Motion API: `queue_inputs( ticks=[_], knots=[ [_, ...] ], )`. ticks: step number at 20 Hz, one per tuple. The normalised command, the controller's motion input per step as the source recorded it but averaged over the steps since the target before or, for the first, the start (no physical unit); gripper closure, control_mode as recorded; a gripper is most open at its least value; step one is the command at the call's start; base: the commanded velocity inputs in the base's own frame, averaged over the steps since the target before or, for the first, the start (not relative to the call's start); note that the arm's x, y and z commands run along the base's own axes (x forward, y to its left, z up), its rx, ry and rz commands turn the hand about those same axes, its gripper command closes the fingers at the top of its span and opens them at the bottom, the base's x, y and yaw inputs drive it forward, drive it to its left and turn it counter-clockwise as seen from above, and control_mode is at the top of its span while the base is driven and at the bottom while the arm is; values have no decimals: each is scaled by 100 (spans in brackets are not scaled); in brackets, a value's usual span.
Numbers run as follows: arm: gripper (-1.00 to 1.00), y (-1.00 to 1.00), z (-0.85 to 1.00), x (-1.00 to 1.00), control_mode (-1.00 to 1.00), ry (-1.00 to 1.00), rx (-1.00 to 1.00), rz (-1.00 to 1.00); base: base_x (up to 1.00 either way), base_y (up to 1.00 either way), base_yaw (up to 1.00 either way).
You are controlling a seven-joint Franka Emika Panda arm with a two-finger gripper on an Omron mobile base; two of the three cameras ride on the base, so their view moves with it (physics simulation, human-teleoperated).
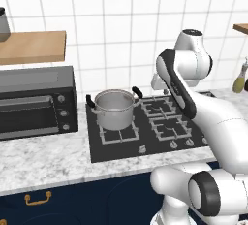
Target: Put the garlic and onion in the pot. Retrieve the spatula and lightly stir the vegetables in the pot.
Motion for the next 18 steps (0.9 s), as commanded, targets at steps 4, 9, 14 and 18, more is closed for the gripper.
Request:
queue_inputs(
  ticks=[4,9,14,18],
  knots=[
    [-100,-2,0,-20,-100,0,0,-1,0,0,0],
    [-100,-69,-5,-61,-100,0,0,-13,0,0,0],
    [-100,-100,-17,-38,-100,0,-1,-22,0,0,0],
    [-100,-100,-24,-4,-100,6,0,-23,0,0,0]
  ],
)
